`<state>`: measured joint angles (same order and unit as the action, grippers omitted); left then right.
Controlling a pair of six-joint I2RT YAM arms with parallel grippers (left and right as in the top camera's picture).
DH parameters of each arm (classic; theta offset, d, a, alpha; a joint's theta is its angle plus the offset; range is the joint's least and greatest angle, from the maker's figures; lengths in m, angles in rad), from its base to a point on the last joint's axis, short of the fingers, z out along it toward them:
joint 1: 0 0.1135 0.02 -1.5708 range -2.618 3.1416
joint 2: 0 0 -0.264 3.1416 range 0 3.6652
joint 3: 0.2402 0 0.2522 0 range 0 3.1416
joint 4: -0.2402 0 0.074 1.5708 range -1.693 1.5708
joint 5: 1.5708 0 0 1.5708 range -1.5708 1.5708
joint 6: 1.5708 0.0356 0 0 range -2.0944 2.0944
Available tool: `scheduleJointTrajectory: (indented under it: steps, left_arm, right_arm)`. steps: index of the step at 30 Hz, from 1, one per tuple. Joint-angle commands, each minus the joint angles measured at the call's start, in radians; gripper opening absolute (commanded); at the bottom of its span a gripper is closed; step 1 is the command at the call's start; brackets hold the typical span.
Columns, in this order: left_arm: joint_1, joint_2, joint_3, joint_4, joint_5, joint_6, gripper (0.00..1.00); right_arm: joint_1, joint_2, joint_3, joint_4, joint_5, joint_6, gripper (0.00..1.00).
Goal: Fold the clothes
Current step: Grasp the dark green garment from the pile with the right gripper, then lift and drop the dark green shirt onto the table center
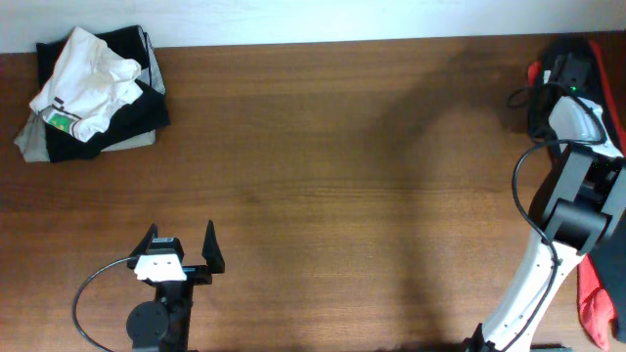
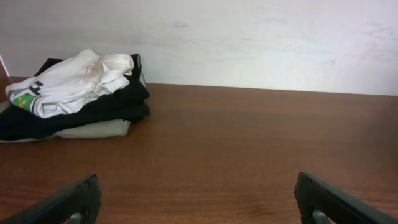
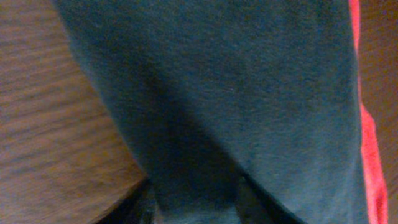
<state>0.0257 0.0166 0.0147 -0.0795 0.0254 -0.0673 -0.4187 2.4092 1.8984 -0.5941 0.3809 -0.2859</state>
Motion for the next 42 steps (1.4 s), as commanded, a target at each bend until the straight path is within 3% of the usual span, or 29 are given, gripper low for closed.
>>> scheduleJointTrajectory:
  steps: [1, 6, 10, 13, 16, 17, 19, 20, 21, 26, 36, 42]
  left_arm:
    - [0.005, -0.005, -0.006, -0.001, 0.001, 0.016, 0.99]
    - [0.005, -0.005, -0.006, -0.001, 0.000, 0.016, 0.99]
    - [0.005, -0.005, -0.006, -0.001, 0.000, 0.016, 0.99]
    - [0.005, -0.005, -0.006, -0.001, 0.001, 0.016, 0.99]
    - [0.005, -0.005, -0.006, -0.001, 0.000, 0.016, 0.99]
    - [0.005, -0.005, -0.006, -0.001, 0.000, 0.016, 0.99]
    - [0.005, -0.005, -0.006, -0.001, 0.001, 0.016, 0.99]
    - [0.005, -0.005, -0.006, -0.001, 0.000, 0.016, 0.99]
    - [0.005, -0.005, -0.006, -0.001, 0.000, 0.016, 0.99]
    - [0.005, -0.005, -0.006, -0.001, 0.000, 0.016, 0.99]
    - [0.005, -0.005, -0.006, -0.001, 0.001, 0.016, 0.99]
    - [0.005, -0.005, -0.006, -0.001, 0.000, 0.016, 0.99]
  right_arm:
    - [-0.029, 0.021, 0.005, -0.001, 0.023, 0.006, 0.24]
    - [-0.007, 0.015, 0.025, 0.007, 0.020, 0.072, 0.11]
    - [0.018, -0.002, 0.075, -0.005, 0.012, 0.119, 0.13]
    - [0.033, -0.009, 0.087, -0.006, 0.013, 0.119, 0.05]
    - [0.041, -0.010, 0.089, -0.006, 0.013, 0.120, 0.07]
    - [0.042, -0.011, 0.089, -0.008, 0.013, 0.120, 0.18]
    - [0.043, -0.016, 0.090, -0.008, 0.013, 0.119, 0.19]
    - [0.045, -0.018, 0.090, -0.008, 0.013, 0.120, 0.15]
    - [0.046, -0.021, 0.090, -0.009, 0.013, 0.120, 0.06]
    - [0.046, -0.043, 0.090, -0.021, 0.017, 0.168, 0.04]
    - [0.053, -0.385, 0.090, -0.057, 0.082, 0.322, 0.04]
    - [0.186, -0.584, 0.090, -0.075, -0.038, 0.321, 0.04]
